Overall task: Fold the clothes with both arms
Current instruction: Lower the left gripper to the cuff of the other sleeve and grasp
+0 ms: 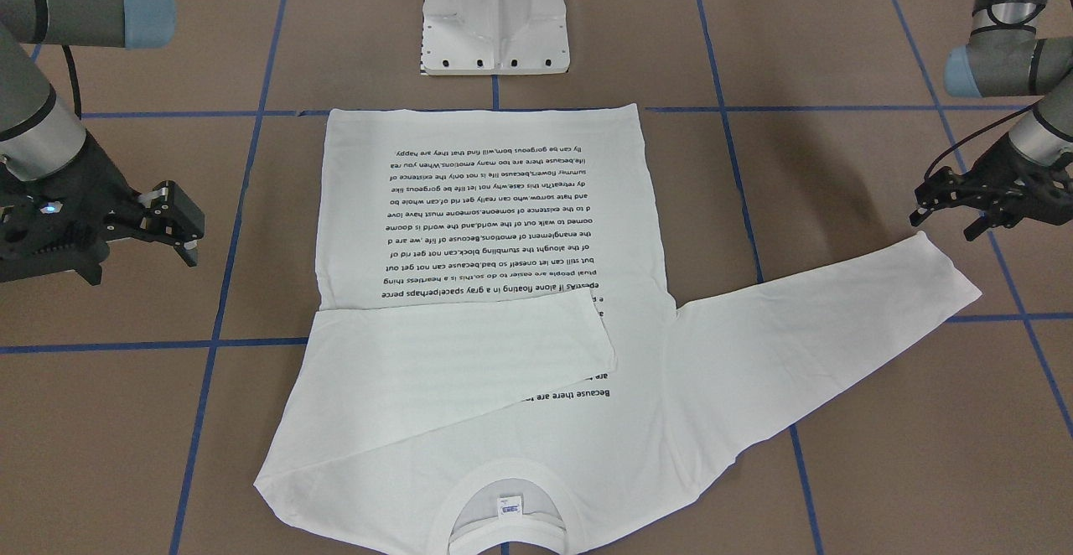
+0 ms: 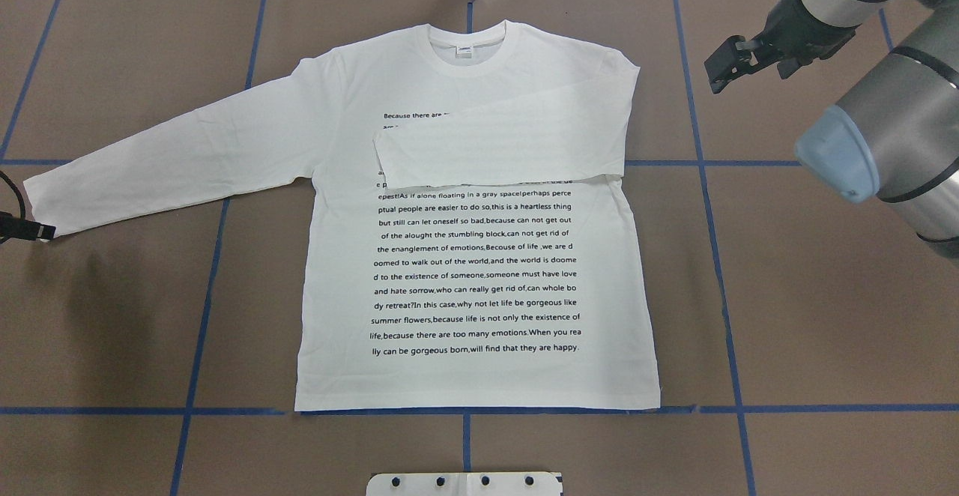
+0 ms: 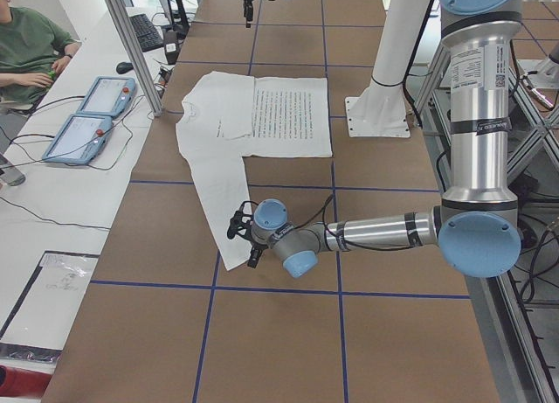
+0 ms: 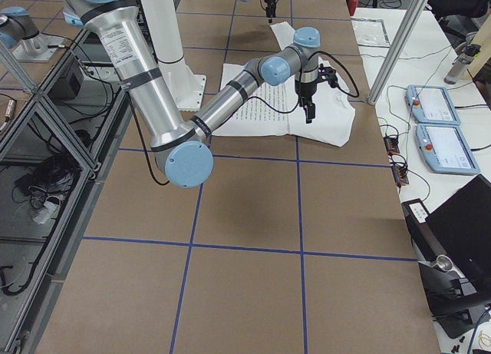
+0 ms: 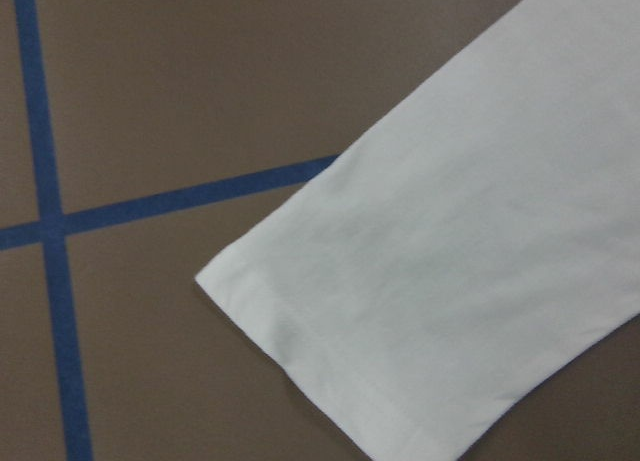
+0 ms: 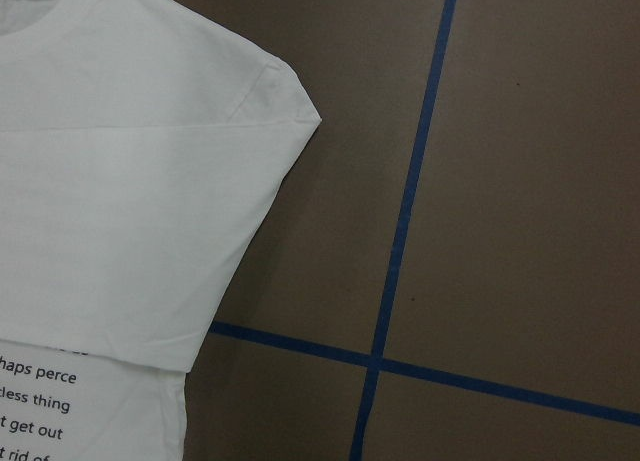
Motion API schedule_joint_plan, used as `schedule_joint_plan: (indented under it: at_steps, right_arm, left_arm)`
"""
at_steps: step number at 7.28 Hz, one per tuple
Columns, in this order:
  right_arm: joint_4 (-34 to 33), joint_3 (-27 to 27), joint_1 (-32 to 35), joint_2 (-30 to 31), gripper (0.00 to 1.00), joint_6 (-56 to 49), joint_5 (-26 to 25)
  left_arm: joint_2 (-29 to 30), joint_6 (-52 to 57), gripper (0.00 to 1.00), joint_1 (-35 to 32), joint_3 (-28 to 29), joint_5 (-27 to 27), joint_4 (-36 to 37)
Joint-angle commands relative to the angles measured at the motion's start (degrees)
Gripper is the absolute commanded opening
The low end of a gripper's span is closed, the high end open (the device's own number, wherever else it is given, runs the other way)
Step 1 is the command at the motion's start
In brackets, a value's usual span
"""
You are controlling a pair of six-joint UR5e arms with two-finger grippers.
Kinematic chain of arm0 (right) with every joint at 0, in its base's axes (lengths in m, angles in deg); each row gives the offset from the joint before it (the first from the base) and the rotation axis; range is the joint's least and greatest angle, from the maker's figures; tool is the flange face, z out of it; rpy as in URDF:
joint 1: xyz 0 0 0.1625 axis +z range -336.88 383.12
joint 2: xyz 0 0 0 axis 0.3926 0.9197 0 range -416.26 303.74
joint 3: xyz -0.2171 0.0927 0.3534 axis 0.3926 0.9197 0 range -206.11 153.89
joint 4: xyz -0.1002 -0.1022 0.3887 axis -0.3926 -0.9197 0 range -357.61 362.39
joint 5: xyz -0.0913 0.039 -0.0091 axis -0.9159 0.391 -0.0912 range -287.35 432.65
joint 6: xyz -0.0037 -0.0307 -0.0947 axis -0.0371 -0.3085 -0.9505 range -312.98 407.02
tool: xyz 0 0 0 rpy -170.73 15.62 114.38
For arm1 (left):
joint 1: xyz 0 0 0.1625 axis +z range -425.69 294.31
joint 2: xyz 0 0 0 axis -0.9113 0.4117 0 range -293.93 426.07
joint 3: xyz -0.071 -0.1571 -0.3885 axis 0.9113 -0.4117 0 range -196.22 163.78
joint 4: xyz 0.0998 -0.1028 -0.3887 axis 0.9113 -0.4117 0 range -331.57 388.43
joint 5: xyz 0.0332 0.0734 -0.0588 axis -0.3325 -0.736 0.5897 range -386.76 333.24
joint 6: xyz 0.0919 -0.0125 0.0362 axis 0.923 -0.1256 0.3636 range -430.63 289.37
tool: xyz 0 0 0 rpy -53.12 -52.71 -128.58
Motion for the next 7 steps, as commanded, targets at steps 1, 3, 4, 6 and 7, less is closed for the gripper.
schedule_joint_plan:
  at_steps: [1,3,4,6,7]
  right_arm:
    - [0.0,-0.3,0.0,0.1,1.00,0.1,0.0]
    - [0.1,-0.3,-0.1,0.3,1.00,0.2,0.0]
    - [0.1,-0.4,-0.1,0.3,1.00,0.2,0.0]
    - [0.1,-0.4,-0.1,0.3,1.00,0.3,0.0]
    - [0.1,-0.4,-0.1,0.3,1.00,0.3,0.0]
  left_arm:
    - [0.2,-0.3,0.96,1.0,-0.5,-2.7,-0.3]
    - [0.3,-0.2,0.89,1.0,-0.5,-3.5,-0.3]
    - [0.3,-0.2,0.88,1.5,-0.5,-3.5,-0.3]
    - [0.4,-0.2,0.88,2.6,-0.5,-3.8,-0.3]
    - [0.4,-0.2,0.88,2.9,-0.4,-3.8,-0.3]
